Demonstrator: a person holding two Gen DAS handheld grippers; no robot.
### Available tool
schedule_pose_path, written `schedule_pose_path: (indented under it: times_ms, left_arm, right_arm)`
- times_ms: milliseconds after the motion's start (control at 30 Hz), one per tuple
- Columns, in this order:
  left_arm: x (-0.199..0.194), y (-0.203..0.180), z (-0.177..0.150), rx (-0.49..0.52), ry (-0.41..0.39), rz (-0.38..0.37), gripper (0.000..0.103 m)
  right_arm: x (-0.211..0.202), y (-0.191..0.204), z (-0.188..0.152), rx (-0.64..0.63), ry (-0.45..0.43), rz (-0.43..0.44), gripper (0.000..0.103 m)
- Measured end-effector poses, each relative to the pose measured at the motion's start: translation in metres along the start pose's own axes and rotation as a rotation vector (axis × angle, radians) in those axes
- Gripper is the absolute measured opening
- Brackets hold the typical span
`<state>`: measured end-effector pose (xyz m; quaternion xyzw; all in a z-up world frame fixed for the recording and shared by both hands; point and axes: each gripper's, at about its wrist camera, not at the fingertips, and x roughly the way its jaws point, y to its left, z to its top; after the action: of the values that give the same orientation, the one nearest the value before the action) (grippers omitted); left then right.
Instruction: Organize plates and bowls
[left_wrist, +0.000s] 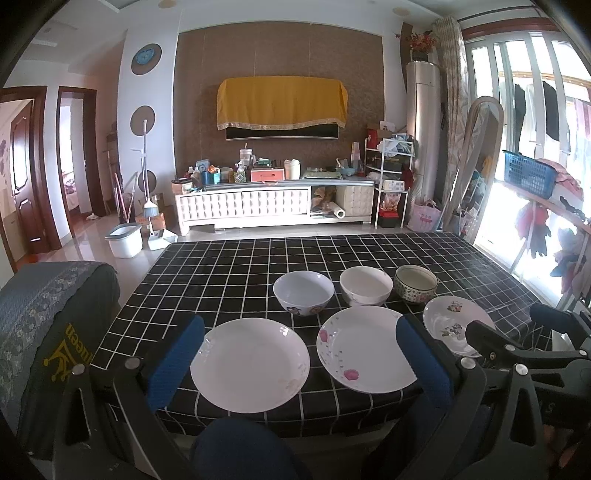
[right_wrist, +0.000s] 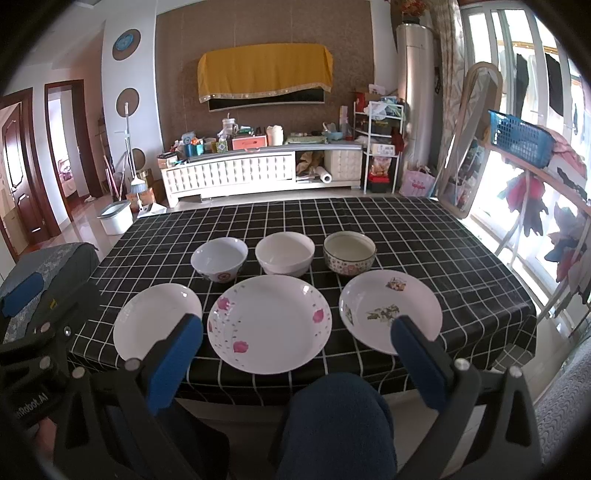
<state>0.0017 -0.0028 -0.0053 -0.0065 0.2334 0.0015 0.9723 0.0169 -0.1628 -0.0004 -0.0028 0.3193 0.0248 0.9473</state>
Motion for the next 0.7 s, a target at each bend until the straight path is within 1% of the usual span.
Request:
schedule_pose_path:
  times_ms: [700]
  left_arm:
    - [0.0010, -0.0011, -0.0047, 0.000, 0.007, -0.003, 0.103]
  right_arm:
    - [0.0010, 0.0016, -0.0004, -0.003, 0.017, -0.001, 0.103]
